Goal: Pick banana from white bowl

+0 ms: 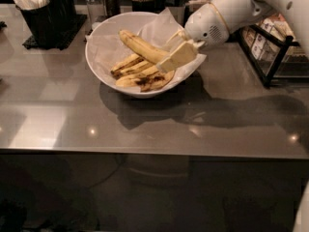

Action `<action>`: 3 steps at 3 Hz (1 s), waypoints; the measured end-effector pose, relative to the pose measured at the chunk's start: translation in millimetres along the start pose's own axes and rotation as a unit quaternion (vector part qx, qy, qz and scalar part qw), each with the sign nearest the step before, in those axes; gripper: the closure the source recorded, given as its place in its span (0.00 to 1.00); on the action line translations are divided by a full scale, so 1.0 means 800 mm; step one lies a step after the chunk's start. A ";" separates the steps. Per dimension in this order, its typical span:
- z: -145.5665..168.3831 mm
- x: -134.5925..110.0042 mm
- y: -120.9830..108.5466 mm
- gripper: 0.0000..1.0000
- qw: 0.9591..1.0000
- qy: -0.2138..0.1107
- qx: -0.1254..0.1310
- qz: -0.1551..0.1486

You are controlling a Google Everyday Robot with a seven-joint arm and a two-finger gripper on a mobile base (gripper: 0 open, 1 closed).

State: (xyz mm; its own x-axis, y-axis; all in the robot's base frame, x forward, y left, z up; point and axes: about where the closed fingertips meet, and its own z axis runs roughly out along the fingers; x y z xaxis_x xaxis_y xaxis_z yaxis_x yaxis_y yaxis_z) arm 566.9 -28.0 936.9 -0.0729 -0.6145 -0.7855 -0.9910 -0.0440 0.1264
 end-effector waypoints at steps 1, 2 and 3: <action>-0.040 0.015 0.040 1.00 0.999 -0.048 0.005 0.010; -0.064 0.025 0.069 1.00 0.997 -0.077 0.009 0.018; -0.068 0.027 0.070 1.00 0.997 -0.080 0.012 0.020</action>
Offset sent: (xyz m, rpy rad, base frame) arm -0.0798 -0.0873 0.0322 0.2087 0.0423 -0.0757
